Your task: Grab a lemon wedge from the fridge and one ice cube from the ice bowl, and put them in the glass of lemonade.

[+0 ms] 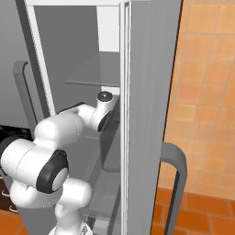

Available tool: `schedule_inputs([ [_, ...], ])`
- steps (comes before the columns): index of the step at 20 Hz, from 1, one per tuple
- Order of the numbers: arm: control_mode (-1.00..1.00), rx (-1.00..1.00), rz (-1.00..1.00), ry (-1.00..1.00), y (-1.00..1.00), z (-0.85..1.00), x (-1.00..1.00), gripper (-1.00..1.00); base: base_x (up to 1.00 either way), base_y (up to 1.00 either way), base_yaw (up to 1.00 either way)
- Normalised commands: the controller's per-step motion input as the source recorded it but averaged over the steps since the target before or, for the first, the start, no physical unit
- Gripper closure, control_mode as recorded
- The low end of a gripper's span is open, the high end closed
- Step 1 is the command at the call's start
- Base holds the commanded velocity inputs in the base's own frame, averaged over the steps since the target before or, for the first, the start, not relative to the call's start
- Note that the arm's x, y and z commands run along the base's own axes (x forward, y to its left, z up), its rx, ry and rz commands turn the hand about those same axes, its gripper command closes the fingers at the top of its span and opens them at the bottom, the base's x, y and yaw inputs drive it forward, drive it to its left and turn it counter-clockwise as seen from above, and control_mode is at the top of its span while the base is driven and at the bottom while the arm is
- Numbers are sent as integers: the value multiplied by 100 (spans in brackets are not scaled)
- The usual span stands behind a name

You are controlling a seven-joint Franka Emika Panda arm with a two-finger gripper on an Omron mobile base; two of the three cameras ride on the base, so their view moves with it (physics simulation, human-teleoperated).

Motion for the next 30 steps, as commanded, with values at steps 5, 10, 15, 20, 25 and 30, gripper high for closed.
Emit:
schedule_inputs([
  [5, -100, 0, -3, 0, -10, 0, 23, -100, 0, 0, 0],
  [10, -100, 0, -1, 2, 0, -7, 11, -100, 0, 0, 0],
  [15, -100, 0, -2, 3, 0, -14, 7, -100, 0, 0, 0],
  [20, -100, 0, -2, 0, 0, -22, 0, -100, 0, 0, 0],
  [25, -100, 0, 0, 0, 0, -22, 0, -100, 0, 0, 0],
  [30, -100, 0, 0, 0, 0, -15, 1, -100, 0, 0, 0],
])
